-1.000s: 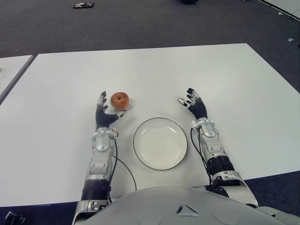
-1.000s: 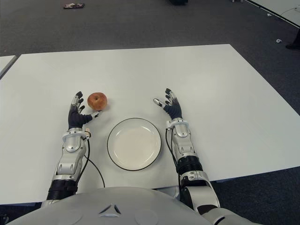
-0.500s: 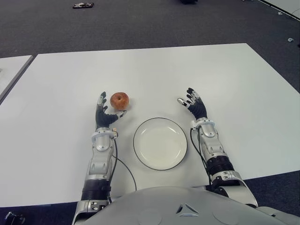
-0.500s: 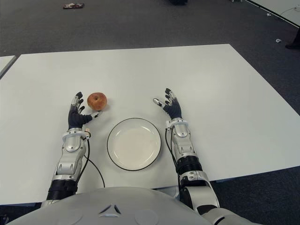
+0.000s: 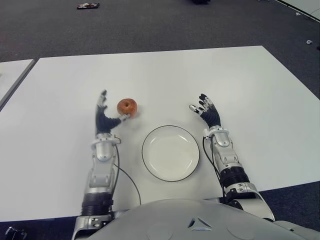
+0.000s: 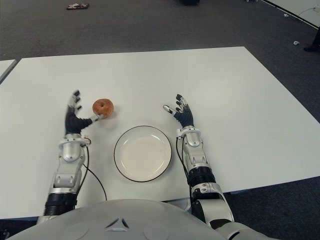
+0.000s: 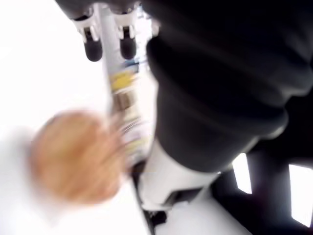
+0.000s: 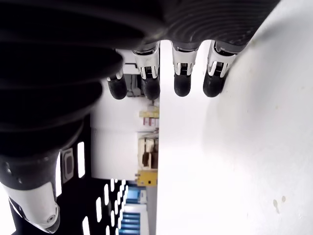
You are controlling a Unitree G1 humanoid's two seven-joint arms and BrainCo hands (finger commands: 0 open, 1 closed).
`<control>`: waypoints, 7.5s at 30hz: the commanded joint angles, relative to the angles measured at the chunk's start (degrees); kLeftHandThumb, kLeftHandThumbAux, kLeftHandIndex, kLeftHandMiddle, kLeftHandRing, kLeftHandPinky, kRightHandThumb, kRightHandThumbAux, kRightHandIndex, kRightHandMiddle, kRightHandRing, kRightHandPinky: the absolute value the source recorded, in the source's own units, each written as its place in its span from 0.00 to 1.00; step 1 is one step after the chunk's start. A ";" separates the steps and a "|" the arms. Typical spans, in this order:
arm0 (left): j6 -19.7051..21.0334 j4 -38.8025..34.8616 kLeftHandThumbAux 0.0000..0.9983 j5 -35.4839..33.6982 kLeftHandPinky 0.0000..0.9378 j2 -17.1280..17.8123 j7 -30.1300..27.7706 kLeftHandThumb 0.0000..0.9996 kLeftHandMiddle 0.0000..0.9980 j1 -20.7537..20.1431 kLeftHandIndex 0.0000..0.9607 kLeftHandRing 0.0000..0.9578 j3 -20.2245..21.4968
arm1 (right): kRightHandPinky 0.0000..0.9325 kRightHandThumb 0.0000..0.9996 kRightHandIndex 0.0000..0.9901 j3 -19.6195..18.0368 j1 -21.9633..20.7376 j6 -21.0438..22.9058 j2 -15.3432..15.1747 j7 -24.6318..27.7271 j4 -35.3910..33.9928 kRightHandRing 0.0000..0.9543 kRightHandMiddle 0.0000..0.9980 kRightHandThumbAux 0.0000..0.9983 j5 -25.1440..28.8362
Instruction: Put the apples into the plate.
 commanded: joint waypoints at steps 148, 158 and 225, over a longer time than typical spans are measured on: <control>9.54 30.08 0.21 41.61 0.00 22.18 -10.15 0.14 0.00 -27.51 0.00 0.00 -32.48 | 0.03 0.14 0.00 -0.04 -2.12 -0.57 -0.71 -0.47 6.75 0.00 0.00 0.68 -0.35; 8.10 29.62 0.22 37.73 0.00 21.92 -12.51 0.14 0.00 -27.09 0.00 0.00 -31.86 | 0.03 0.14 0.00 -0.10 -2.13 -0.26 -0.60 -0.30 6.56 0.00 0.00 0.68 -0.17; 18.71 34.94 0.21 28.96 0.08 19.13 -25.50 0.06 0.00 -29.43 0.00 0.00 -31.21 | 0.04 0.16 0.00 -0.75 -1.06 1.55 -2.24 1.47 3.33 0.00 0.00 0.69 0.03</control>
